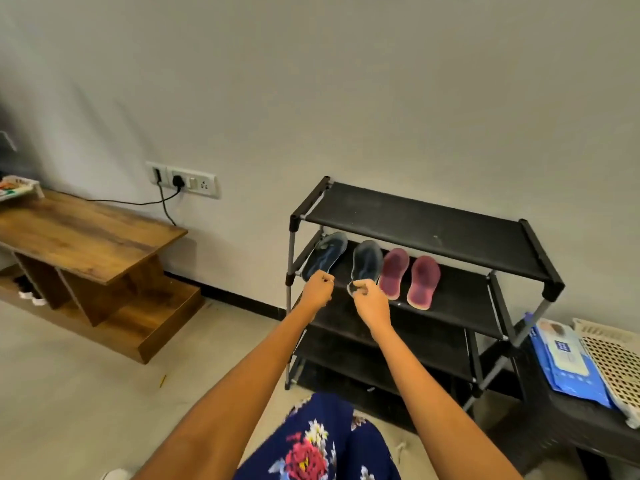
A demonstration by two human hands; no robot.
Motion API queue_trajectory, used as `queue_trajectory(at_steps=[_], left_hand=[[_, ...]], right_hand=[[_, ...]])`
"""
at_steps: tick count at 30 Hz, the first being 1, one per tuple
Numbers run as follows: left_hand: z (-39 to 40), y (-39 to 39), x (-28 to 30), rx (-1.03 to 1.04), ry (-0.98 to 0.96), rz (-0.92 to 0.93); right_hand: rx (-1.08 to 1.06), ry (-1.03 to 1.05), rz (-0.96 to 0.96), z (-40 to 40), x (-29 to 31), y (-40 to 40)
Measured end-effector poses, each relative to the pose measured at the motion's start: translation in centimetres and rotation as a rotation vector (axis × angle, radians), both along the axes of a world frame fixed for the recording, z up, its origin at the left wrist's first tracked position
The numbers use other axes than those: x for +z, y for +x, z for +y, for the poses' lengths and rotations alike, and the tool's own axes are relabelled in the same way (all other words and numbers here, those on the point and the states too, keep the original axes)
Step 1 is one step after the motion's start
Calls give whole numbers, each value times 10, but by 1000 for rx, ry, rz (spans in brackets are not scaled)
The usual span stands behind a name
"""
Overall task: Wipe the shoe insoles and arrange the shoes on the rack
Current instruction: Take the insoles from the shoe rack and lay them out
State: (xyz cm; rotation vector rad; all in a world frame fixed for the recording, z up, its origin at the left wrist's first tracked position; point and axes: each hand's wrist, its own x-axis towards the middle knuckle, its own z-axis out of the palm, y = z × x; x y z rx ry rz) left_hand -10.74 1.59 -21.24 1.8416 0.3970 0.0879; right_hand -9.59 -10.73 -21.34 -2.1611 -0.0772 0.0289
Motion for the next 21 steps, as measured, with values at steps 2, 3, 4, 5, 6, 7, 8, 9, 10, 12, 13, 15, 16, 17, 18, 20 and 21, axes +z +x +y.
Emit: queue_trajectory(at_steps=[2, 3, 4, 5, 6, 7, 8, 9, 10, 12, 13, 15, 16, 17, 18, 20, 21], left_hand=[[7, 26, -8, 9, 109, -2], [12, 40, -13, 10, 168, -6], [17, 53, -17, 13, 221, -11], [23, 66, -22, 19, 289, -25], [29, 80, -27, 32, 372, -42], [35, 91, -31, 51, 469, -57], [42, 103, -34, 71, 565, -56], [48, 114, -37, 83, 645, -34], [54, 123, -41, 84, 696, 2], [60, 134, -48, 64, 749, 85], [61, 139, -51, 49, 780, 119], [62, 147, -55, 40, 800, 167], [62, 150, -55, 45, 777, 192], [64, 152, -55, 48, 746, 221], [66, 154, -54, 35, 723, 243], [70, 157, -53, -39, 687, 280], [73, 158, -53, -64, 655, 297]], right_hand=[[-120, -11, 59, -2, -9, 23], [-174, -27, 82, -3, -15, 36], [-223, -46, 98, -4, -21, 48], [-265, -64, 108, -5, -28, 59], [-299, -78, 117, -5, -34, 71], [-317, -93, 125, -5, -40, 79], [-321, -109, 138, -4, -45, 88], [-315, -124, 153, -1, -50, 95], [-304, -149, 170, 4, -55, 99], [-300, -194, 196, 13, -60, 100], [-314, -215, 202, 16, -62, 101], [-352, -232, 213, 21, -64, 101], [-371, -226, 226, 23, -64, 101], [-392, -207, 247, 25, -64, 101], [-409, -178, 276, 27, -63, 101], [-424, -55, 325, 31, -64, 101], [-421, 49, 344, 32, -64, 99]])
